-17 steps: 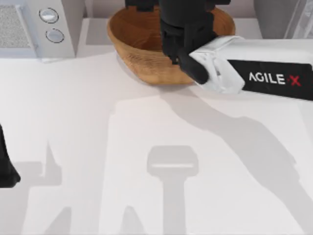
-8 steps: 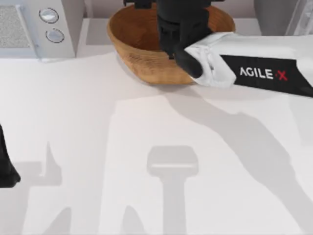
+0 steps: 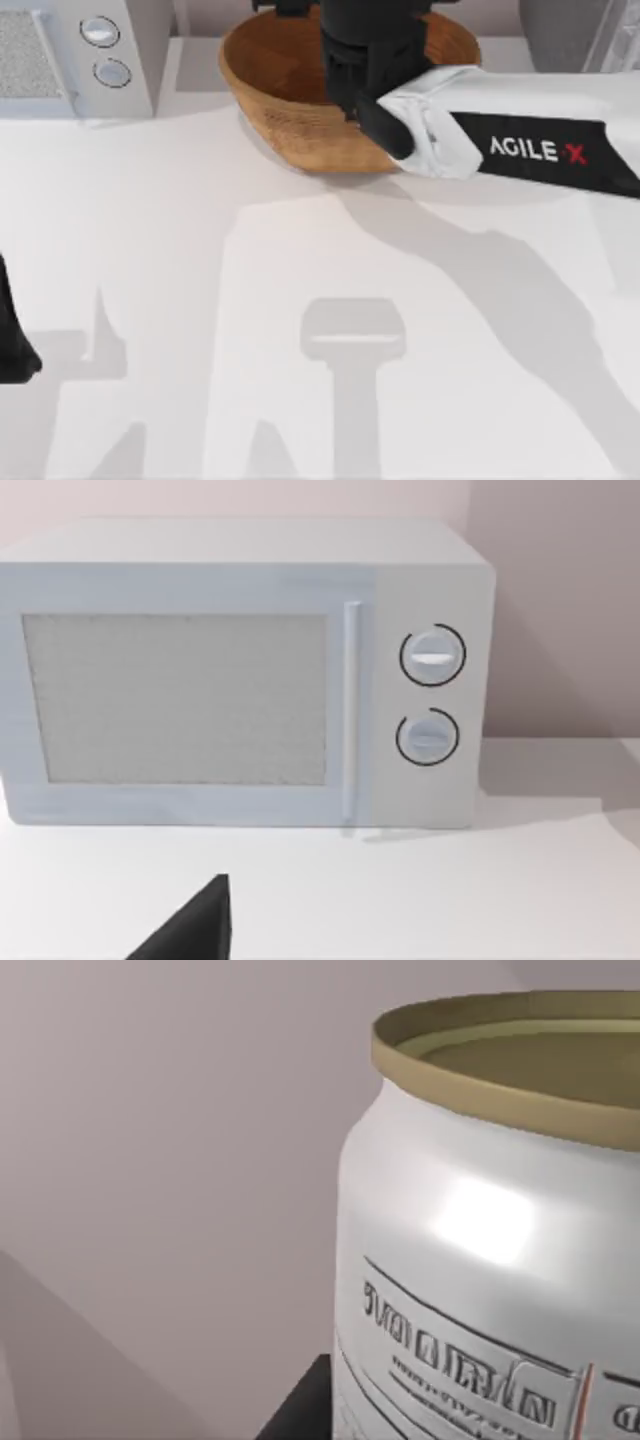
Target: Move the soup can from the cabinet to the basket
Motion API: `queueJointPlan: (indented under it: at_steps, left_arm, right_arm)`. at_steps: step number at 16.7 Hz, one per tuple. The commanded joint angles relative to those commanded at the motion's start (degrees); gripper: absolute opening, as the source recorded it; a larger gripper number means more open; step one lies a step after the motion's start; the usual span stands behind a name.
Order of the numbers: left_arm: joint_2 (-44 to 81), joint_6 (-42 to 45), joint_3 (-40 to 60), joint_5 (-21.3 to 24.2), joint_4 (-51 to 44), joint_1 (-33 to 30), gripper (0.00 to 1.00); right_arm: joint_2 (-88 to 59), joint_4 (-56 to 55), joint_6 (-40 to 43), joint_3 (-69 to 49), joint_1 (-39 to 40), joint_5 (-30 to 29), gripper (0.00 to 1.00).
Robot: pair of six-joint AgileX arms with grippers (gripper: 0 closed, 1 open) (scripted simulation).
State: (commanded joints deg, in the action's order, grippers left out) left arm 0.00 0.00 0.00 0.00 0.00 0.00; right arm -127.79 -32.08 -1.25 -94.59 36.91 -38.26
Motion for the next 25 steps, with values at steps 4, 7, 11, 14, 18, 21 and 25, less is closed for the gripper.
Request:
queueJointPlan:
  at_steps: [4,7,11,14,18,21,25]
  left_arm:
    - [0.0,0.0,0.0,0.0,0.0,0.0,1.00]
    - [0.0,0.0,0.0,0.0,0.0,0.0,1.00]
    - [0.0,0.0,0.0,0.0,0.0,0.0,1.00]
    - [0.0,0.0,0.0,0.0,0.0,0.0,1.00]
    - [0.0,0.0,0.0,0.0,0.0,0.0,1.00]
    - [0.0,0.0,0.0,0.0,0.0,0.0,1.00]
    - [0.0,0.0,0.0,0.0,0.0,0.0,1.00]
  right_arm:
    - [0.0,0.0,0.0,0.0,0.0,0.0,0.68]
    - [0.0,0.0,0.0,0.0,0.0,0.0,0.90]
    - [0.0,0.0,0.0,0.0,0.0,0.0,1.00]
    - [0.0,0.0,0.0,0.0,0.0,0.0,1.00]
    - [0.0,0.0,0.0,0.0,0.0,0.0,1.00]
    - [0.0,0.0,0.0,0.0,0.0,0.0,1.00]
    - [0.0,0.0,0.0,0.0,0.0,0.0,1.00]
